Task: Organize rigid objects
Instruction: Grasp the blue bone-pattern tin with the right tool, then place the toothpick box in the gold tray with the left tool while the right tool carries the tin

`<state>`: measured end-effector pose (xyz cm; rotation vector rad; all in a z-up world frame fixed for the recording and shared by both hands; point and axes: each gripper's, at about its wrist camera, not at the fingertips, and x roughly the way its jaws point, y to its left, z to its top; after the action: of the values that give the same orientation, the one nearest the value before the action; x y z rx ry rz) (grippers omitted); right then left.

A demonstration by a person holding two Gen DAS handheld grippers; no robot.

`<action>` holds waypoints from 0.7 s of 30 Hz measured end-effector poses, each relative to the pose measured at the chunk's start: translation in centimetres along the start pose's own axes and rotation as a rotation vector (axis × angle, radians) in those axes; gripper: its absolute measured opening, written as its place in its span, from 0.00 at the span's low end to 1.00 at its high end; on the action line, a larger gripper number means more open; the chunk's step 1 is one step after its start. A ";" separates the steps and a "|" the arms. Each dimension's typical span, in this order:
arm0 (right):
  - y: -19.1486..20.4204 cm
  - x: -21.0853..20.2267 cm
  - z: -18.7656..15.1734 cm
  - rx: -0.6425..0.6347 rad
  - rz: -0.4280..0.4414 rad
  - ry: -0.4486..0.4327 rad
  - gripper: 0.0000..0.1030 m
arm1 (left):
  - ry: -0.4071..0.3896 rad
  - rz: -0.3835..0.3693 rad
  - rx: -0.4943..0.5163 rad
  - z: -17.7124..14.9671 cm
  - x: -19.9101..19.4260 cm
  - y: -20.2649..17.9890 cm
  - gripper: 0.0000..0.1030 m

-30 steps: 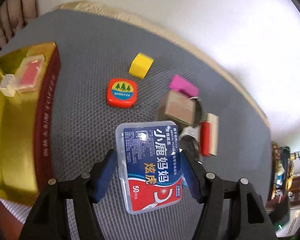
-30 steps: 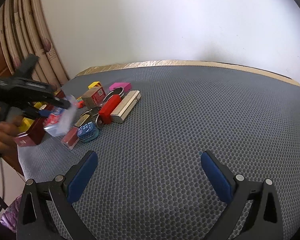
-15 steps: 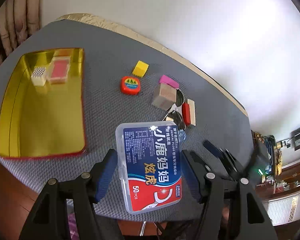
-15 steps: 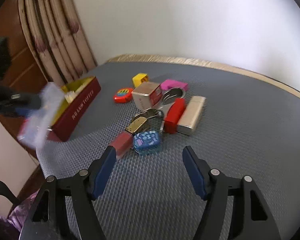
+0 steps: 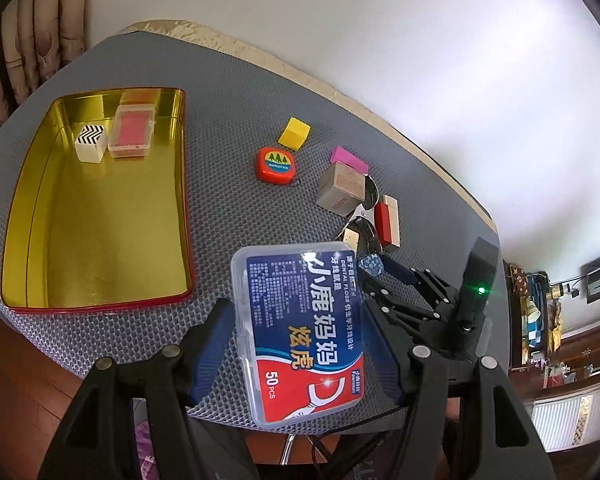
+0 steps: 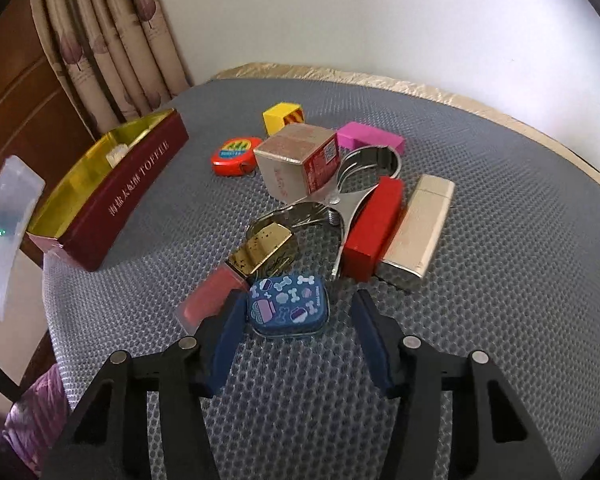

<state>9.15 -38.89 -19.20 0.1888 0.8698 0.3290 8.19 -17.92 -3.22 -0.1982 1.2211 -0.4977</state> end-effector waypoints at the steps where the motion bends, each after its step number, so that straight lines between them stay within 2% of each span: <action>1: 0.1 0.1 0.1 -0.007 0.004 -0.002 0.50 | 0.000 0.001 -0.001 0.0 0.0 0.0 0.64; 3: 0.3 0.3 0.3 -0.021 0.006 0.003 0.43 | -0.003 0.003 0.000 0.0 -0.2 -0.1 0.64; 7: 0.2 -0.2 0.0 -0.015 -0.008 0.008 0.41 | -0.029 0.008 -0.004 0.3 -1.6 0.3 0.64; 11: -0.3 -2.2 -0.8 0.029 0.006 -0.005 0.40 | -0.086 0.045 -0.034 1.3 -4.6 2.4 0.64; 17: -0.8 -6.7 -2.6 0.086 0.004 -0.062 0.39 | -0.165 0.186 -0.064 4.2 -7.8 6.9 0.64; 21: -1.8 -9.0 -3.0 0.141 0.012 -0.095 0.39 | -0.136 0.236 -0.073 6.0 -6.2 9.5 0.64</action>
<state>1.76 -43.65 -15.20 0.3381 0.7982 0.2681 14.73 -7.43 0.22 -0.1453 1.1129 -0.2307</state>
